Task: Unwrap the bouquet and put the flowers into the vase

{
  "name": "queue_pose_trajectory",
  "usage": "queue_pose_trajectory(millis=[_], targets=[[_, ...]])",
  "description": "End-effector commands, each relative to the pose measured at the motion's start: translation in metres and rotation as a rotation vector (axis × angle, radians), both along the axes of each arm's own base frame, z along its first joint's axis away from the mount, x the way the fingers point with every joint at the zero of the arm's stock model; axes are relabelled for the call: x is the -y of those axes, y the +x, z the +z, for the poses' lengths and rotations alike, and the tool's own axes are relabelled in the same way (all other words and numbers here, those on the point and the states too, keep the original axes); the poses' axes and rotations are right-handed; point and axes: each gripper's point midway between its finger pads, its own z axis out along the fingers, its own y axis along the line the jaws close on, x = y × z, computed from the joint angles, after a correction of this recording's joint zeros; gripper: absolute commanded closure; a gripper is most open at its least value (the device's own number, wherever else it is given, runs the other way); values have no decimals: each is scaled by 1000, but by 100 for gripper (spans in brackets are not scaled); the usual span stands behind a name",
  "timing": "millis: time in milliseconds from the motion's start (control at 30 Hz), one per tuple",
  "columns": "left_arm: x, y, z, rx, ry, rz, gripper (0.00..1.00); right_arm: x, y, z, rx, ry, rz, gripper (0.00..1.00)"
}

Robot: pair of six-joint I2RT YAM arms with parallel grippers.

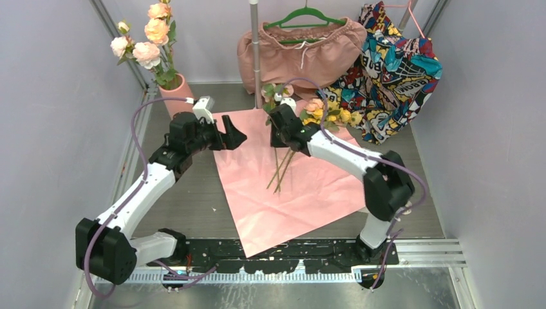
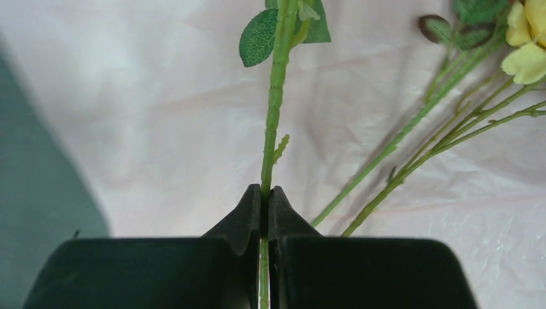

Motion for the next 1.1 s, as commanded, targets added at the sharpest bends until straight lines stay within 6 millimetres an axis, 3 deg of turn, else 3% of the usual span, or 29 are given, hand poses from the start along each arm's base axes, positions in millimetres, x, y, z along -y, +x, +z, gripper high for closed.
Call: queue_pose_trajectory(millis=[0,167,300,500,667,733,867,933,1067], targets=[[26,-3,31,26,-124,-110,3,-16,-31,85,184,91,65,99],[50,-8,55,-9,-239,-213,1,-25,-73,138,286,154,125,99],[68,-18,90,-4,-424,-311,1,-30,-104,173,343,212,185,99],[79,-31,122,27,-591,-417,1,-25,-129,179,350,227,207,99],[81,-32,130,38,-619,-434,3,-22,-141,181,359,239,213,99],[81,-30,129,32,-625,-436,9,-21,-142,182,363,234,211,99],[82,-31,127,24,-631,-440,47,-18,-142,185,371,237,208,99],[83,-31,126,24,-631,-446,52,-18,-144,186,370,238,215,99],[88,-32,124,8,-653,-479,72,-18,-145,184,368,238,216,99]])
